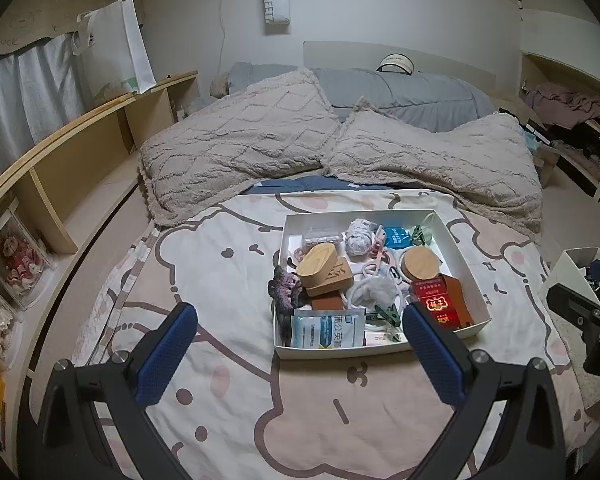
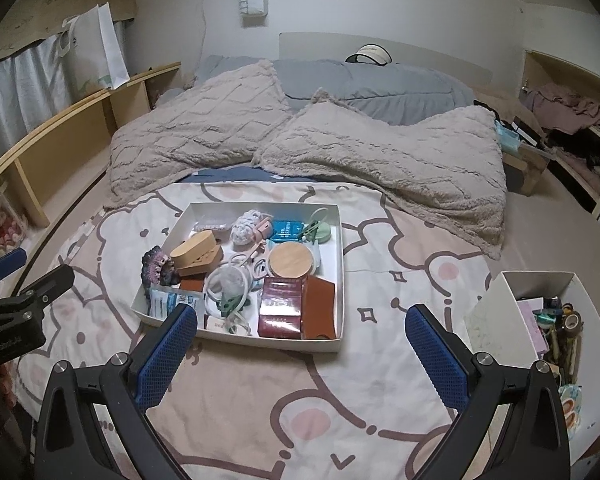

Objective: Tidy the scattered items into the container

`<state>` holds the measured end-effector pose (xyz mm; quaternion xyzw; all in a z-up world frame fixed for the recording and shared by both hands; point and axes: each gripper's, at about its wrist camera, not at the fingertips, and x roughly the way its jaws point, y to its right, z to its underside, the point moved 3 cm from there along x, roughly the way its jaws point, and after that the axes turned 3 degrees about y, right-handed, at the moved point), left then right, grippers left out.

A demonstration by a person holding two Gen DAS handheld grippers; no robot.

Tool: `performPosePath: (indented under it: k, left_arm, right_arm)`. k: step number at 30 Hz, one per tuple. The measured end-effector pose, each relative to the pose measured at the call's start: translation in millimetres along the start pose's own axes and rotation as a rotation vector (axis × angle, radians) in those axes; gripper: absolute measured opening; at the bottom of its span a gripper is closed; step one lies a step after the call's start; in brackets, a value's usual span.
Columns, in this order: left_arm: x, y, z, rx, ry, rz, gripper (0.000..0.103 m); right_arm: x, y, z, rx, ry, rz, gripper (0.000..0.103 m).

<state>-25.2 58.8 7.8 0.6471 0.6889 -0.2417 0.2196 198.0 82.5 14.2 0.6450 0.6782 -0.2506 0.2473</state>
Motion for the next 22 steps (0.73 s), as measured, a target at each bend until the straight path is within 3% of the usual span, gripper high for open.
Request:
performPosePath:
  k: [22]
  left_arm:
    - [0.0,2.6,-1.1,0.004,0.015,0.001,0.103]
  right_arm:
    - [3.4,0.2,1.4,0.022,-0.023,-0.020,0.103]
